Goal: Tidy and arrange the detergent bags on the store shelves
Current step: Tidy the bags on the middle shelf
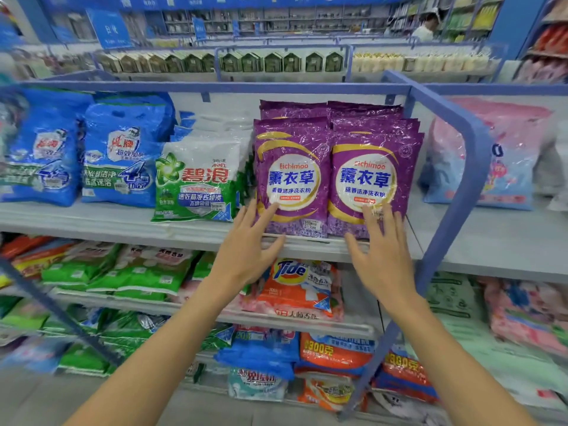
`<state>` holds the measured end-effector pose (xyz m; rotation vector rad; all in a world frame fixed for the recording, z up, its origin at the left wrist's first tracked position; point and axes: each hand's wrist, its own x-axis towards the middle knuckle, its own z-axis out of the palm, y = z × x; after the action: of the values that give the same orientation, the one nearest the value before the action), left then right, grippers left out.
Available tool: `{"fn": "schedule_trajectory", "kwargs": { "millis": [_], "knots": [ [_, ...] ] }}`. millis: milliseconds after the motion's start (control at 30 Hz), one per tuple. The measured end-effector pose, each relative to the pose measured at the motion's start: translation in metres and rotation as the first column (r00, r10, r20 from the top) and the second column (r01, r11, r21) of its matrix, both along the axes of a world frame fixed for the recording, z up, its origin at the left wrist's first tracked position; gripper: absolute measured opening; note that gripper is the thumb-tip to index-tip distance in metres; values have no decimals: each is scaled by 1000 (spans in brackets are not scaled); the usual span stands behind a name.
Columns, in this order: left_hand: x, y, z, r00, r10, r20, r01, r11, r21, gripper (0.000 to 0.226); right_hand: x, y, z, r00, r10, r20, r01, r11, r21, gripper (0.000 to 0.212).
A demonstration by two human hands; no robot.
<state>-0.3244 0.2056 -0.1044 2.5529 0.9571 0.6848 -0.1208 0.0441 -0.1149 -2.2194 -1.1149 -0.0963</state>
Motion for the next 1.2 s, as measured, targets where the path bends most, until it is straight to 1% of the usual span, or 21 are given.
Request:
{"fn": "schedule_trajectory", "kwargs": {
  "millis": [167, 300, 367, 567, 700, 800, 867, 967, 1100, 1200],
  "knots": [
    [-46, -20, -7, 1000, -7, -14, 7, 1000, 18, 65, -34, -17, -4, 1000, 28, 2, -28, 998, -60, 70],
    [-90, -22, -17, 996, 35, -83, -35, 999, -6, 67, -78, -16, -11, 997, 68, 33, -65, 993, -95, 66],
    [-119, -20, -21, 992, 66, -110, -68, 997, -20, 69, -107, -10, -16, 996, 86, 27, -82, 990, -114, 65],
    [-230, -11, -30, 984, 133, -118, -141, 988, -61, 68, -210, 13, -28, 988, 156, -13, -156, 972, -177, 69],
    [-308, -7, -32, 979, 182, -94, -192, 975, -111, 67, -278, 35, -35, 978, 208, -20, -207, 958, -200, 70],
    [-359, -2, -36, 968, 234, -91, -244, 963, -112, 66, -327, 52, -42, 966, 255, -52, -260, 942, -210, 70],
    [-388, 3, -37, 961, 260, -93, -270, 956, -112, 65, -358, 64, -46, 959, 281, -45, -285, 939, -193, 67],
    [-424, 15, -35, 950, 304, -77, -311, 943, -119, 64, -398, 86, -47, 943, 331, -33, -331, 924, -189, 63],
    [-459, 41, -33, 933, 355, -59, -359, 925, -126, 61, -432, 124, -48, 921, 383, -78, -390, 899, -201, 67],
    [-474, 68, -34, 923, 379, -69, -385, 915, -124, 62, -447, 159, -50, 918, 389, -77, -397, 894, -207, 69]
  ]
}}
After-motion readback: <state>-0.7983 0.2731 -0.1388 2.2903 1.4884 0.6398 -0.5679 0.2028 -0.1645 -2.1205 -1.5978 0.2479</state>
